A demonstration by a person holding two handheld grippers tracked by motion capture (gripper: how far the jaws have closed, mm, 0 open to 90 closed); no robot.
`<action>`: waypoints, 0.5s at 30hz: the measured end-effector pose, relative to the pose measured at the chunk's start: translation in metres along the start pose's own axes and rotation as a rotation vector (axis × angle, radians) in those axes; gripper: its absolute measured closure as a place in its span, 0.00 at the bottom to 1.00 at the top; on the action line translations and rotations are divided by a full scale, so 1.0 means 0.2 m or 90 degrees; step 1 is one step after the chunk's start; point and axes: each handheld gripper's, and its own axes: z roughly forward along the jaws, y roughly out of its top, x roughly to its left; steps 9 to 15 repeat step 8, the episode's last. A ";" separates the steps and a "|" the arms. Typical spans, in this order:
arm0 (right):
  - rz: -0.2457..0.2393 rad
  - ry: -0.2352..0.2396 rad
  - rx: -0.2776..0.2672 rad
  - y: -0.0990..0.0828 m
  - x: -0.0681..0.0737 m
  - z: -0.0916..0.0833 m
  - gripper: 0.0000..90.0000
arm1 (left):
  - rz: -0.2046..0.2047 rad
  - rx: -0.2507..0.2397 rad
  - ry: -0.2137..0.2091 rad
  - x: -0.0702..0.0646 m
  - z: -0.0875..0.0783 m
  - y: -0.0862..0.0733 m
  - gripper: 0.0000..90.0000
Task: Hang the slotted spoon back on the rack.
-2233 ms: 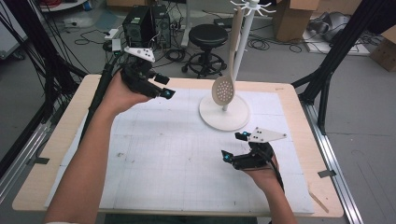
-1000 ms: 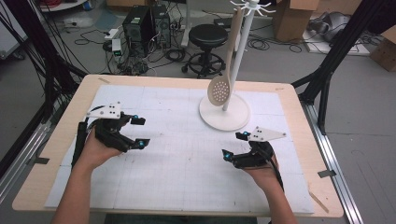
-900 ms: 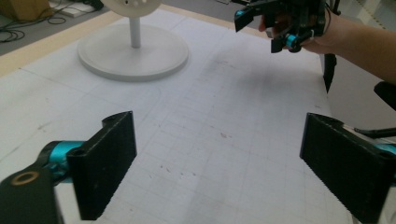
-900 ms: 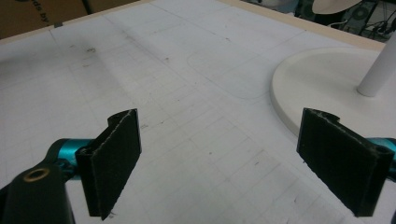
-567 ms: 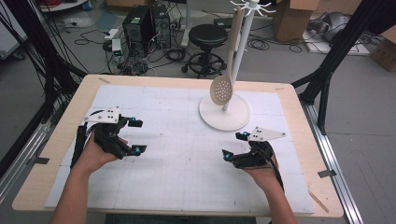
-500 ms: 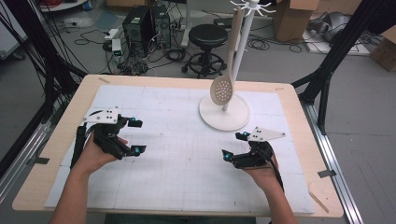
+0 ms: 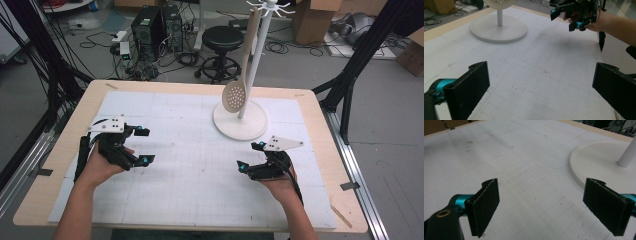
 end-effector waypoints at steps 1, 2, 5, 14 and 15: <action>0.000 0.000 0.000 0.00 0.00 0.00 0.14 | 0.000 0.000 0.000 0.00 0.00 0.00 0.02; -0.002 -0.001 -0.001 0.00 0.00 0.00 0.14 | -0.005 0.004 0.002 0.00 0.01 0.00 0.02; -0.002 -0.001 -0.001 0.00 0.01 0.00 0.14 | -0.005 0.007 0.003 0.00 0.01 0.00 0.02; -0.003 -0.001 -0.001 0.00 0.01 0.00 0.14 | -0.008 0.010 0.003 0.00 0.01 -0.01 0.02; -0.003 -0.001 -0.001 0.00 0.01 0.00 0.14 | -0.008 0.010 0.003 0.00 0.01 -0.01 0.02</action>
